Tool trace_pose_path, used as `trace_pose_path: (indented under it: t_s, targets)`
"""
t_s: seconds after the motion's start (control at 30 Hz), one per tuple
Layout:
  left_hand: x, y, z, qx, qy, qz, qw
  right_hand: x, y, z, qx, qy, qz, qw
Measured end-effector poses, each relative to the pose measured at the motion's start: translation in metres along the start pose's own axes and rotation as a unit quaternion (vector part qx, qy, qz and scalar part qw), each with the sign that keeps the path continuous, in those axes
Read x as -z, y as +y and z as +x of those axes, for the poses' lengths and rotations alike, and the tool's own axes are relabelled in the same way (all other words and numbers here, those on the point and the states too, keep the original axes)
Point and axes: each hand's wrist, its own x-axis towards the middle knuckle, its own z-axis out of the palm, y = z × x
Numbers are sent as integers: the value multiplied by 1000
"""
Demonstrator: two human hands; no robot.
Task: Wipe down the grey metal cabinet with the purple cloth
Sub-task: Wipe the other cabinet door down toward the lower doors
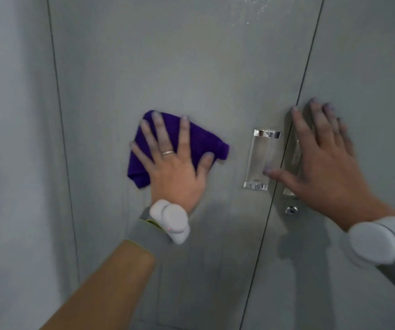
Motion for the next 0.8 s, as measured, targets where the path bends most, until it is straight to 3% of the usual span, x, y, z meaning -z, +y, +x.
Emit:
trace_pose_path:
  t_s: [0.17, 0.37, 0.67, 0.8]
  targets:
    - [-22, 64, -30, -93, 4, 15, 996, 4, 0, -10, 40, -50, -42, 997]
    - [-22, 36, -30, -153, 43, 0, 987, 0, -21, -5, 37, -59, -48, 996]
    - [4, -116, -21, -82, 29, 56, 995, -25, -65, 7, -6, -23, -23, 999]
    - [12, -144, -21, -24, 3, 70, 997, -30, -63, 6, 1, -5, -22, 1000]
